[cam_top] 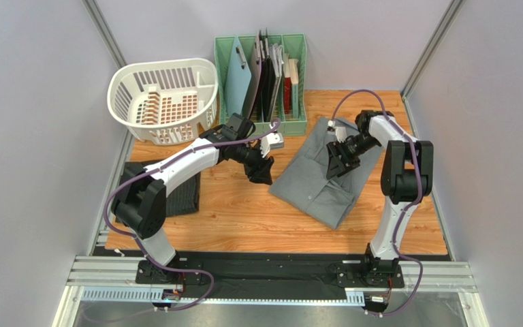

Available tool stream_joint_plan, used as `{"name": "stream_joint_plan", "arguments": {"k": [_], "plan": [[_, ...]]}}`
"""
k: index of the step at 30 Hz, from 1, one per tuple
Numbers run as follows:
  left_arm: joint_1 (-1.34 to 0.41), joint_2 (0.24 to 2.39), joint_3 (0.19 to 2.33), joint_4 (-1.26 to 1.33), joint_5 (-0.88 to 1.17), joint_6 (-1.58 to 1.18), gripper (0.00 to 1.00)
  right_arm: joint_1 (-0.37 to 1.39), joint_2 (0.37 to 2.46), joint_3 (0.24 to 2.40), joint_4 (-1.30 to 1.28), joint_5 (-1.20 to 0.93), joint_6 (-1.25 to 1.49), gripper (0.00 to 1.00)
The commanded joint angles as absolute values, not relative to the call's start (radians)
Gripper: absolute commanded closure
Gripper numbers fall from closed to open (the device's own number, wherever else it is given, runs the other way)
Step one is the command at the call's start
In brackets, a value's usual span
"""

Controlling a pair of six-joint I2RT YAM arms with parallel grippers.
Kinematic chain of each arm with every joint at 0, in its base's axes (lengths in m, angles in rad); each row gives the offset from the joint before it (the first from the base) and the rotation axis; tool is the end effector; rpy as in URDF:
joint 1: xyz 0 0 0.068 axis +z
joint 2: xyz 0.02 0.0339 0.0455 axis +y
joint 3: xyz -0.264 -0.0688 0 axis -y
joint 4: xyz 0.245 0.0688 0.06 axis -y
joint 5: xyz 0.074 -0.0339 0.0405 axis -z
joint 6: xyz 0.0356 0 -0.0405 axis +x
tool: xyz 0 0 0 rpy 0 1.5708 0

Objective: Fold and stack the long sleeve shirts
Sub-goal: Fold the shirt

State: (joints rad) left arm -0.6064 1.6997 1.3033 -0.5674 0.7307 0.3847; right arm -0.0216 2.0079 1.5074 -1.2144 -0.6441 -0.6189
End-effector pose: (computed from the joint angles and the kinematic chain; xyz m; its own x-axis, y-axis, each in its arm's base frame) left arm 0.2826 -0.2249 0.2535 -0.3489 0.5821 -0.7344 0.9366 0.1904 -0.2940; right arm 0.3612 0.0136 0.1863 -0.8659 -0.4453 -0.2278 -0.4897 0.6621 0.5673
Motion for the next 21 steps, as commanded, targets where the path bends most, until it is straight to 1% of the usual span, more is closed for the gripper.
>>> {"name": "stream_joint_plan", "arguments": {"k": [1,6,10,15,18,19,21], "plan": [[-0.606,1.625,1.281,-0.532,0.742,0.345,0.42,-0.006,2.017,1.545,-1.243,-0.732,-0.506,0.25],[-0.606,1.624,1.266,-0.525,0.739,0.330,0.42,0.040,2.031,1.514,-1.186,-0.693,-0.469,0.23],[-0.606,1.631,1.270,-0.526,0.732,0.334,0.42,0.045,2.040,1.505,-1.193,-0.707,-0.482,0.30],[-0.606,1.637,1.276,-0.522,0.732,0.328,0.42,0.048,2.063,1.485,-1.172,-0.664,-0.488,0.33],[-0.606,1.643,1.281,-0.520,0.739,0.331,0.43,0.048,2.072,1.494,-1.172,-0.664,-0.489,0.46],[-0.606,1.641,1.281,-0.520,0.738,0.334,0.44,0.049,2.066,1.497,-1.183,-0.670,-0.492,0.58],[-0.606,1.641,1.276,-0.519,0.736,0.342,0.44,0.051,2.037,1.505,-1.216,-0.684,-0.517,0.72]]}}
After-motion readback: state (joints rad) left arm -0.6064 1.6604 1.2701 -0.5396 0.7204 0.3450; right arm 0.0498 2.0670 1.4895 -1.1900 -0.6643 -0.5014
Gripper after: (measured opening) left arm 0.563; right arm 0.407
